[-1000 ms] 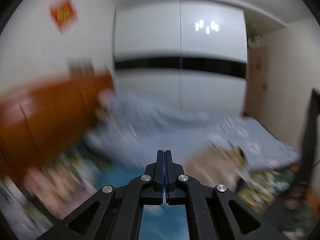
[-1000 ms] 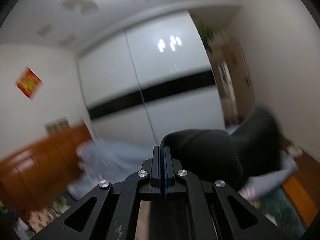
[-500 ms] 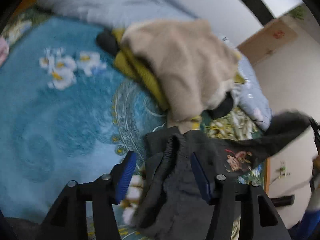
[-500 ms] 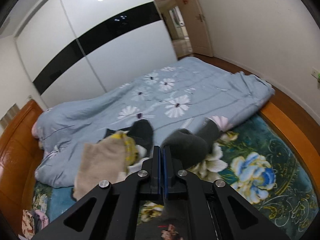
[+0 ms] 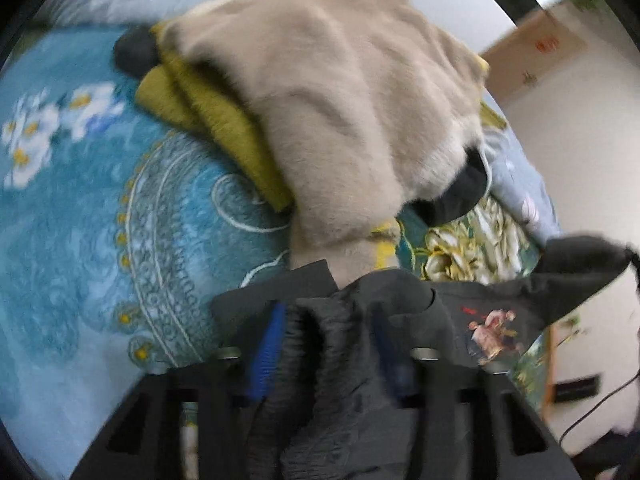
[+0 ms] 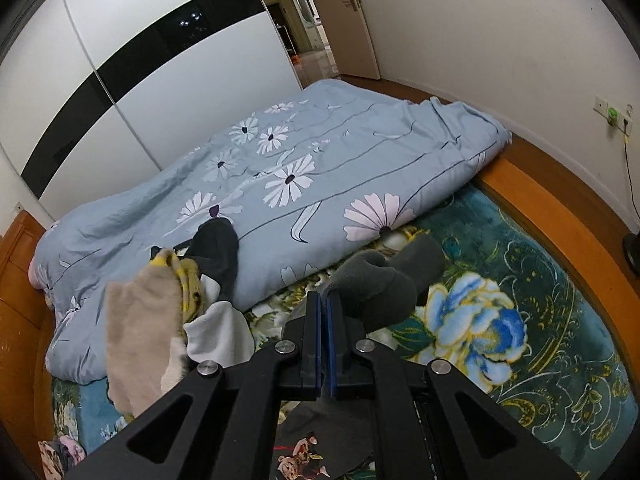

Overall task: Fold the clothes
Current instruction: 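Lower the sweatpants flat onto the bed and open the left gripper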

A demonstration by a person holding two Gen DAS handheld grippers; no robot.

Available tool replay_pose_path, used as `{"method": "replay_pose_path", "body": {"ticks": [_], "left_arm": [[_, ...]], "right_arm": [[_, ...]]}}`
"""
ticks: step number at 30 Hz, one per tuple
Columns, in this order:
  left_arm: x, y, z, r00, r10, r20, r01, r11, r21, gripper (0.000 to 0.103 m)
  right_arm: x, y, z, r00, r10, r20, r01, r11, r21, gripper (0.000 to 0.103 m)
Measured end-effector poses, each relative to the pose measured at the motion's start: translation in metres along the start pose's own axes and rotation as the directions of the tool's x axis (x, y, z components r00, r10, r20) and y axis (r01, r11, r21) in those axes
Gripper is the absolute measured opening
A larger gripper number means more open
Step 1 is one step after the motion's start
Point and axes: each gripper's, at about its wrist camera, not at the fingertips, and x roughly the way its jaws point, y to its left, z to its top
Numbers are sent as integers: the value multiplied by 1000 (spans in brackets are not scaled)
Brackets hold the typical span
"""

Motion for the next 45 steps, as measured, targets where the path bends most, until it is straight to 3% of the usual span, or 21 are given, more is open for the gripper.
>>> {"method": "replay_pose_path", "body": {"ticks": [4, 11, 16, 19, 24, 27, 29, 30, 31, 33, 37, 38, 40, 41, 42, 45], "left_arm": [[-7, -4, -2, 999, 38, 14, -38, 998, 39, 16], [-61, 12, -4, 994, 2, 112, 5, 998, -66, 13], [-140, 48, 3, 964, 26, 265, 16, 987, -157, 12], [-200, 80, 13, 931, 93, 353, -21, 979, -203, 12], [-281, 151, 51, 848, 317, 425, -210, 937, -280, 12], [-299, 195, 84, 798, 453, 398, -334, 881, -335, 6], [-296, 220, 105, 756, 550, 354, -436, 827, -355, 5], [-289, 234, 113, 744, 582, 327, -466, 803, -371, 5], [-281, 248, 119, 743, 602, 293, -481, 785, -391, 5], [-262, 275, 123, 759, 611, 225, -481, 759, -439, 5], [-232, 306, 108, 781, 602, 166, -436, 716, -545, 6], [-229, 310, 103, 796, 581, 168, -402, 716, -571, 6], [-226, 314, 92, 832, 527, 175, -329, 722, -608, 9], [-225, 312, 85, 841, 508, 183, -305, 726, -617, 9], [-224, 310, 77, 851, 490, 191, -280, 729, -625, 10], [-213, 301, 50, 881, 406, 244, -160, 740, -653, 21]], "right_arm": [[3, 4, -4, 1000, -3, -4, 3, 1000, -7, 2], [-7, 16, -13, 1000, 8, 11, -8, 1000, -24, 2], [-19, 23, -20, 998, 70, -3, -70, 997, 15, 2], [-26, 36, -28, 991, 126, -35, -125, 992, 11, 2], [0, 84, -47, 947, 271, -171, -275, 962, 5, 2], [43, 129, -73, 899, 320, -300, -332, 943, 11, 2], [70, 158, -92, 867, 330, -374, -353, 936, 7, 2], [88, 175, -103, 852, 323, -412, -353, 935, 2, 2], [102, 186, -110, 843, 317, -434, -350, 937, 6, 2], [128, 208, -123, 826, 310, -470, -344, 939, 14, 2], [153, 234, -122, 834, 333, -441, -367, 930, 7, 11], [152, 236, -120, 830, 345, -439, -382, 924, 4, 15], [142, 236, -113, 819, 399, -412, -442, 897, -11, 47], [132, 230, -108, 819, 428, -382, -473, 881, -25, 50], [124, 222, -104, 821, 449, -352, -493, 869, -42, 51], [111, 182, -100, 876, 403, -265, -436, 896, -80, 52]]}}
